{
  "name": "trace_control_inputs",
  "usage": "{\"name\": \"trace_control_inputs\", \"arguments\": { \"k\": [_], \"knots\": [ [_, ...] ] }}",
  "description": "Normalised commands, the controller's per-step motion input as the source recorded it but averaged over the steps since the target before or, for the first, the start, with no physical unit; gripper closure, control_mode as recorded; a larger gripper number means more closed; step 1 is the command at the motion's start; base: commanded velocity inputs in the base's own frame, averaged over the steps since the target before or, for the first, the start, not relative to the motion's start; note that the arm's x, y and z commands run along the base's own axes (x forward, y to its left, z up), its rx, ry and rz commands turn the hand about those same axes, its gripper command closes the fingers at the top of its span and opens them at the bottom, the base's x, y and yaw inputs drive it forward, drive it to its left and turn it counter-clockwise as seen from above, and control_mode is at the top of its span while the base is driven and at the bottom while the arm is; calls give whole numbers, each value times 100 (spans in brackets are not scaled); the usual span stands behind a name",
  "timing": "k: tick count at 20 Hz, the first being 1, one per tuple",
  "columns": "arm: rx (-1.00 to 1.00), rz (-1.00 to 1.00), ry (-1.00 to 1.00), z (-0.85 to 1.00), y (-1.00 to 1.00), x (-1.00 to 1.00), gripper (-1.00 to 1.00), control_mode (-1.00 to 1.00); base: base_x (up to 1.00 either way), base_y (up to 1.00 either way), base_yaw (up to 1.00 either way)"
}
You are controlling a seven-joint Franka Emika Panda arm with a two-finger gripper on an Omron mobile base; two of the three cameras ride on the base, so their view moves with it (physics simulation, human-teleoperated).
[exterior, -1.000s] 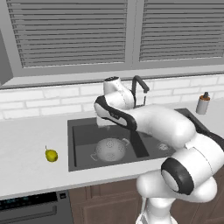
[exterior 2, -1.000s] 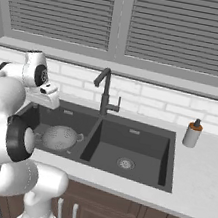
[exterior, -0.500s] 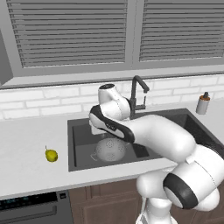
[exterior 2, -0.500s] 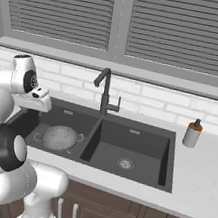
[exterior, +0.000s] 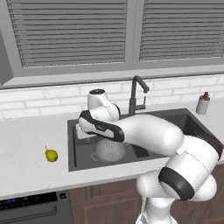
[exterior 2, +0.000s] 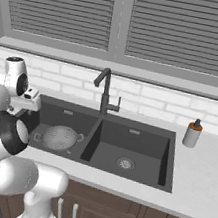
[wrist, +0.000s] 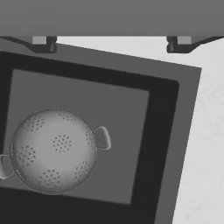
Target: Put the colander in the sink, put the pear in the colander, and turn on the sink faucet and pour water over the colander.
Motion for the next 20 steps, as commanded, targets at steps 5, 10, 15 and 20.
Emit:
{"name": "trace_control_inputs", "arguments": {
  "k": [5, 10, 15, 20],
  "knots": [
    [0, 34, 23, 0, 94, 26, -100, -100, 0, 0, 0],
    [0, 37, 12, -26, 80, 58, -100, -100, 0, 0, 0],
    [0, 18, 0, -42, 29, 13, -100, -100, 0, 0, 0],
    [0, 4, -3, -17, 14, 0, -100, -100, 0, 0, 0]
  ]
}}
